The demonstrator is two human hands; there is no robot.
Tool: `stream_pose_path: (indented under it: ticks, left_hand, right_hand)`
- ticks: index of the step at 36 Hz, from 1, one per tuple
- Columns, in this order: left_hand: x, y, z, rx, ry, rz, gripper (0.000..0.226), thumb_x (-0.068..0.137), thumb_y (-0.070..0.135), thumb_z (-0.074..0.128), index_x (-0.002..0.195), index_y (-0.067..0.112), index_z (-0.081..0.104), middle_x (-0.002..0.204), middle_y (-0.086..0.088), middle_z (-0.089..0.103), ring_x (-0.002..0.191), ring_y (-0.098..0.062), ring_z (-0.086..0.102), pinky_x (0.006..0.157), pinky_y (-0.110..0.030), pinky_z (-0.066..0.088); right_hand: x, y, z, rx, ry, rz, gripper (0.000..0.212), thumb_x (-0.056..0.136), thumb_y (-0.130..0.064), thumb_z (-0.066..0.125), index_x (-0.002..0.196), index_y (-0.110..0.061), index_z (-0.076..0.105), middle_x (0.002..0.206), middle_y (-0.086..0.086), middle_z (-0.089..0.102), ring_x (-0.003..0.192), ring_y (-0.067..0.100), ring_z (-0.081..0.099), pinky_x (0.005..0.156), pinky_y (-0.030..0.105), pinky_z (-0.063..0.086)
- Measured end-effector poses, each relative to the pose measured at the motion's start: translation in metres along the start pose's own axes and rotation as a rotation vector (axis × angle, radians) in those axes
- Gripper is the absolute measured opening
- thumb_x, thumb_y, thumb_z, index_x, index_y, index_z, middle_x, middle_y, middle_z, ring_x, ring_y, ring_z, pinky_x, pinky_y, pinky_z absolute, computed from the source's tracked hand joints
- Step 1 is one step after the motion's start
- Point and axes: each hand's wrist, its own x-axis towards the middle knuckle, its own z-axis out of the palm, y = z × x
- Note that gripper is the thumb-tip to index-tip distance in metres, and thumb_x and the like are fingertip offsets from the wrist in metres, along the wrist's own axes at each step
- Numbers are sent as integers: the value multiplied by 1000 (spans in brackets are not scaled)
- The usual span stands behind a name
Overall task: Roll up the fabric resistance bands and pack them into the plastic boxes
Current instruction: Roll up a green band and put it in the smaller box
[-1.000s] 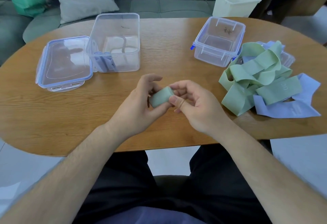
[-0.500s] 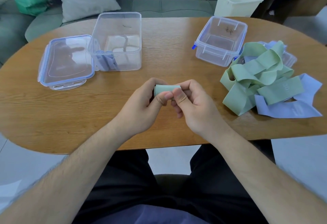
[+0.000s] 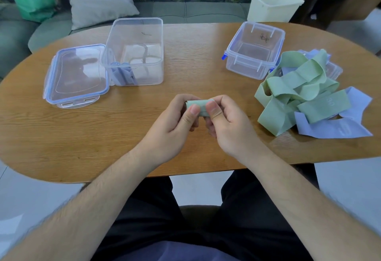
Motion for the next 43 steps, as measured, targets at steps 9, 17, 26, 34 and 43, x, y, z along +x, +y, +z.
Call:
stream_pose_path:
  ticks: [9, 17, 26, 34, 43]
  left_hand:
    - [-2, 3, 4, 65, 126, 80, 32, 106, 41, 40, 116, 15, 54, 77, 14, 54, 66, -16, 49, 60, -41, 45]
    - [-5, 9, 5, -32, 36, -50, 22, 106, 30, 41, 122, 18, 52, 89, 1, 57, 83, -15, 55, 76, -29, 50]
    - [-2, 5, 4, 124, 155, 49, 20, 106, 28, 47, 114, 12, 54, 79, 14, 58, 68, -8, 55, 62, -31, 46]
    - [-2, 7, 9, -5, 98, 15, 20, 106, 36, 45, 117, 20, 51, 82, 4, 59, 75, -12, 58, 69, -28, 48]
    - [25, 3, 2, 319, 70, 138, 29, 98, 31, 59, 123, 17, 51, 107, 6, 58, 97, -7, 56, 81, -11, 43]
  right_hand:
    - [-4, -6, -4, -56, -14, -93, 26, 106, -35, 45, 100, -13, 56, 68, -9, 53, 59, 10, 48, 55, 37, 42]
    - [-4, -5, -1, -92, 16, -66, 27, 104, -39, 47, 106, -14, 57, 71, -19, 60, 65, 3, 55, 64, 29, 45]
    - [-8, -11, 0, 144, -91, -8, 31, 102, -42, 47, 105, -15, 61, 76, -13, 60, 73, 6, 56, 64, 24, 46]
    - [-7, -13, -5, -105, 93, -115, 19, 106, -26, 51, 108, -17, 67, 81, -1, 69, 68, 8, 61, 68, 39, 55]
    - [10, -23, -28, 37, 94, 16, 40, 95, -16, 69, 129, -32, 56, 110, -3, 72, 103, 12, 68, 98, 37, 54]
